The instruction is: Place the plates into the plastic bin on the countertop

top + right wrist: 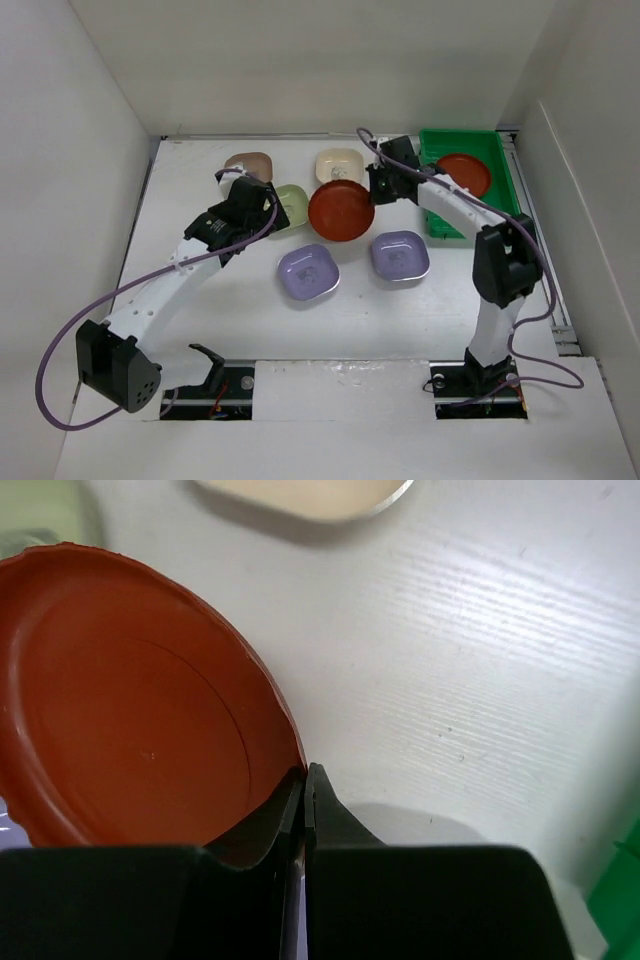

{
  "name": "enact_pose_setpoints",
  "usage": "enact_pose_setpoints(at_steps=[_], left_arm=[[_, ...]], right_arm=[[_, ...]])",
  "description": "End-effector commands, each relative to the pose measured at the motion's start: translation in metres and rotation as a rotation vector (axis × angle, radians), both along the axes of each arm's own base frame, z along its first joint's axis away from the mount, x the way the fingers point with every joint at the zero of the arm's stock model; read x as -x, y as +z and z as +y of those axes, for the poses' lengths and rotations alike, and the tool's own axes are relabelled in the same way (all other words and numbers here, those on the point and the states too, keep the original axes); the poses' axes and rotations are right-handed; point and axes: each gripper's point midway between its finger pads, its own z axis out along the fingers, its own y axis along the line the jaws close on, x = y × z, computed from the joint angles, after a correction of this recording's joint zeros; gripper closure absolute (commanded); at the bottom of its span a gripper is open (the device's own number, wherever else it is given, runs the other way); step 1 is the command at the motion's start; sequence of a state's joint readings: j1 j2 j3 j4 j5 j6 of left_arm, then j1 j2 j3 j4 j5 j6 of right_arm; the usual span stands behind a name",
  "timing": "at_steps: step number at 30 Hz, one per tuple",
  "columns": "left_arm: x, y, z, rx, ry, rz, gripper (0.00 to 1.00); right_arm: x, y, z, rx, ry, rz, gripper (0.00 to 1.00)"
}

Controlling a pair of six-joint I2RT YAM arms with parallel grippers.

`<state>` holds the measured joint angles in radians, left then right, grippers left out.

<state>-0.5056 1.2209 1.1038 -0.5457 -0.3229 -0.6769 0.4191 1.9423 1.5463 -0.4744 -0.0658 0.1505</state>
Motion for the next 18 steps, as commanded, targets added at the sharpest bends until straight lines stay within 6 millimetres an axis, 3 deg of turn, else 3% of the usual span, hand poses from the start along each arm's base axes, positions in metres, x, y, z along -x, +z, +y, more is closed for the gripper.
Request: enact_pose_setpoints(at_steps=[1,6,9,10,13,14,15,16,17,18], left_arm=[[0.003,0.006,0.007,-0.007,0.015,-0.022,0.0],[0.004,0.009,0.007,-0.003,0.015,-0.03,0.0],[0.006,0.011,0.004,0.014,0.001,-0.031,0.0],[0.004,0.012,0.004,0.018,0.001,-0.039,0.0],[0.006,0.016,0.003,0.03,-0.006,-0.047,0.0],[0.008,0.015,0.004,0.03,-0.006,-0.047,0.0],[0.008,0.015,0.004,0.03,-0.006,-0.047,0.0],[0.008,0.015,0.004,0.022,-0.013,-0.047,0.0],[0.009,0.011,0.005,0.018,-0.013,-0.039,0.0],[0.008,0.016,0.004,0.027,-0.013,-0.056,0.0]], right_arm=[[-0.002,0.072,0.006,-0.091,-0.021,-0.142,1.0],[-0.016,0.108,-0.036,-0.045,-0.182,-0.224,1.0],[-0.037,0.126,-0.096,-0.074,-0.379,-0.269,1.0],[-0.045,0.129,-0.138,-0.079,-0.488,-0.28,1.0],[-0.059,0.134,-0.199,-0.119,-0.669,-0.298,1.0],[-0.062,0.142,-0.237,-0.129,-0.758,-0.319,1.0],[-0.065,0.129,-0.251,-0.134,-0.784,-0.29,1.0],[-0.069,0.132,-0.264,-0.149,-0.798,-0.3,1.0],[-0.071,0.133,-0.289,-0.152,-0.853,-0.308,1.0],[-0.076,0.119,-0.299,-0.147,-0.868,-0.282,1.0]])
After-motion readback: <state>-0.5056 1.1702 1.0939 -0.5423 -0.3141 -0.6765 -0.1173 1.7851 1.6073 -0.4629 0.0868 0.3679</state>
